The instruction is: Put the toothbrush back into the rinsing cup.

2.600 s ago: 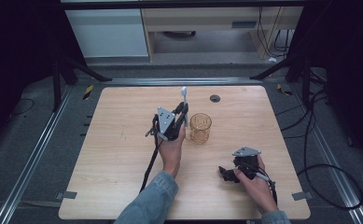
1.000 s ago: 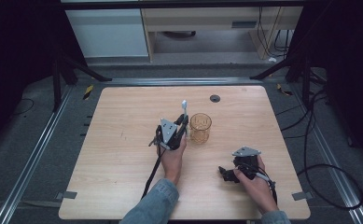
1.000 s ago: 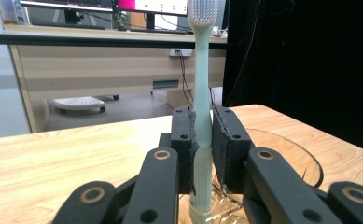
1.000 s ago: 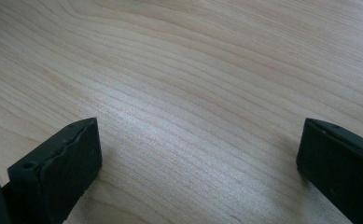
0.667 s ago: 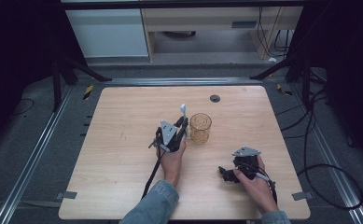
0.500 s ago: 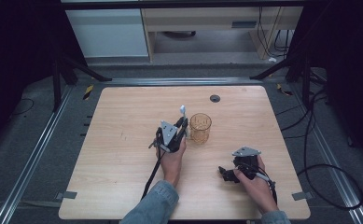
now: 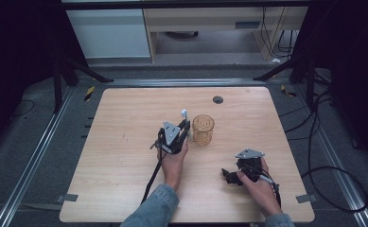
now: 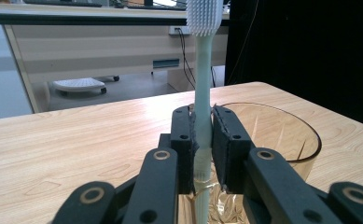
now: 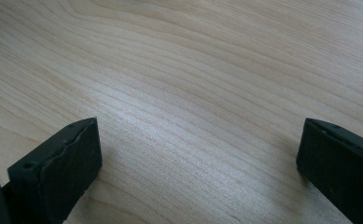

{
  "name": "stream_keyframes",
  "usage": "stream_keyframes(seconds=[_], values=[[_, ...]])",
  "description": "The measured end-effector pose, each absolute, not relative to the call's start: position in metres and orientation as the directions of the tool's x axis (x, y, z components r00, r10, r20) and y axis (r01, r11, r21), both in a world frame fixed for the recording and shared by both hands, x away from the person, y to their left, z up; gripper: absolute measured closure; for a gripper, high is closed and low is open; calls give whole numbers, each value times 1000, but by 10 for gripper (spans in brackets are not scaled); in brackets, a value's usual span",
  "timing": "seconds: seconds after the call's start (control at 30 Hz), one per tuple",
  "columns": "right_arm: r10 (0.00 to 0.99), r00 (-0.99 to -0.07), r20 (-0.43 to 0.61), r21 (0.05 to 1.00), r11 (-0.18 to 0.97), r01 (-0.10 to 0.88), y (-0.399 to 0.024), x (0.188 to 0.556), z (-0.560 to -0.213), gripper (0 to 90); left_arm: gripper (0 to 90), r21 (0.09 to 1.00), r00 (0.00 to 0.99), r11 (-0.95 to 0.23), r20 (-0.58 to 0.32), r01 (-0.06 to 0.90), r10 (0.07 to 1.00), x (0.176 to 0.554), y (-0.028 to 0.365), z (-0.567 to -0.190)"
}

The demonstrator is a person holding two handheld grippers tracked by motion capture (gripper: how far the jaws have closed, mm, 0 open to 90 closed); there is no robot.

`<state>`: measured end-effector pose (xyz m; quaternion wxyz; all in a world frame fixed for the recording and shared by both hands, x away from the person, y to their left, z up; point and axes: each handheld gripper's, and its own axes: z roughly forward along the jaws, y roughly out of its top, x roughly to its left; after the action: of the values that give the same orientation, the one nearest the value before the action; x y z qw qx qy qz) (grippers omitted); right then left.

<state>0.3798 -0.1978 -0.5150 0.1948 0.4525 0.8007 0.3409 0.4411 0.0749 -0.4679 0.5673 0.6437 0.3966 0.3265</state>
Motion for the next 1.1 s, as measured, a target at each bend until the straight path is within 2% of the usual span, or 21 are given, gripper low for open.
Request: stream_keyframes(seconds=[0.93,1.1], values=[[857,-515,-4,722,358,592,-198,380,-515,4,779,981,485,-63,-36,186,874,442,76,-470],[857,-515,-4,722,359,591,-198,380,-515,4,746,980,491,-58,-44,192,870,441,76,-468]])
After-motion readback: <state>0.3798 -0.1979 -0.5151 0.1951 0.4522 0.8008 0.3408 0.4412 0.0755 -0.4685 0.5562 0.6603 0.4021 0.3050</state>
